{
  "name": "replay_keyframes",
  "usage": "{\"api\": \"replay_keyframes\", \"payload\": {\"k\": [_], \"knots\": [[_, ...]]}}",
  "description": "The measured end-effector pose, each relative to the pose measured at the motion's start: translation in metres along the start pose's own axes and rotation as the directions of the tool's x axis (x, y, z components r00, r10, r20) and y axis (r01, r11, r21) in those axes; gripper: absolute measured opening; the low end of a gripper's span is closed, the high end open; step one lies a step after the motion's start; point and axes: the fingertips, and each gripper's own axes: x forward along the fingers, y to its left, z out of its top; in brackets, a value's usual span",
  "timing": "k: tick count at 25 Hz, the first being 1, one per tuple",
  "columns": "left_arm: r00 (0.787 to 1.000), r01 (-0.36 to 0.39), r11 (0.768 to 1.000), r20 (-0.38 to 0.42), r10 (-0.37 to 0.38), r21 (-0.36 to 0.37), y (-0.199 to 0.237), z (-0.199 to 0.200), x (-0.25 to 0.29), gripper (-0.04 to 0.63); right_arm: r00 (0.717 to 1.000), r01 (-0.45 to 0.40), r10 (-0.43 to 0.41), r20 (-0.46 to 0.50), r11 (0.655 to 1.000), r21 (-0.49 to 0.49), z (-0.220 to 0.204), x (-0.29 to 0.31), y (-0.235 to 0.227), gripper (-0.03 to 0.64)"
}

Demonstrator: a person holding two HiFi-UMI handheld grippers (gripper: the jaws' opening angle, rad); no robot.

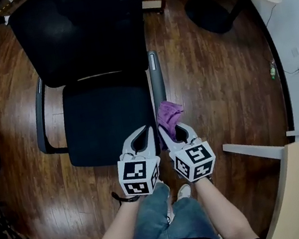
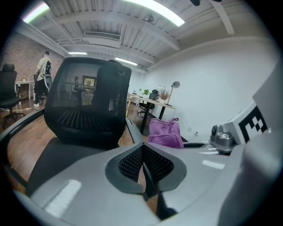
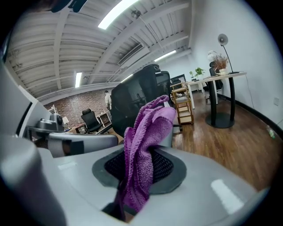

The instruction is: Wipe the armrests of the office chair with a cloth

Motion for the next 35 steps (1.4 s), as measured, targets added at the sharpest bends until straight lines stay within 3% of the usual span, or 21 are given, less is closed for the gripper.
{"api": "replay_keyframes", "payload": {"k": [15,19,24,29,35], "knots": [[0.997,-0.077,0.997,0.021,0.078,-0.028,-0.019,-0.048,-0.02,0.005,0.996,-0.088,0.088,-0.016,0.996,0.011,-0.097,-0.039,0.015,0.098],[0.997,-0.083,0.996,0.001,0.083,-0.039,-0.026,-0.062,-0.023,0.005,0.995,-0.092,0.092,-0.023,0.996,0.01,-0.104,-0.042,0.017,0.098],[0.998,-0.067,0.997,-0.002,0.067,-0.041,-0.03,-0.047,-0.017,0.005,0.998,-0.069,0.069,0.0,0.998,0.01,-0.071,-0.048,0.008,0.098],[1.0,-0.022,0.998,0.016,0.023,-0.054,-0.03,-0.008,-0.003,0.005,0.999,-0.014,0.014,0.047,1.0,0.005,-0.01,-0.04,-0.002,0.098],[0.998,0.041,0.999,0.042,-0.04,-0.013,-0.033,0.043,0.022,0.005,0.993,0.026,-0.024,0.112,1.0,-0.017,0.057,-0.021,-0.017,0.098]]}}
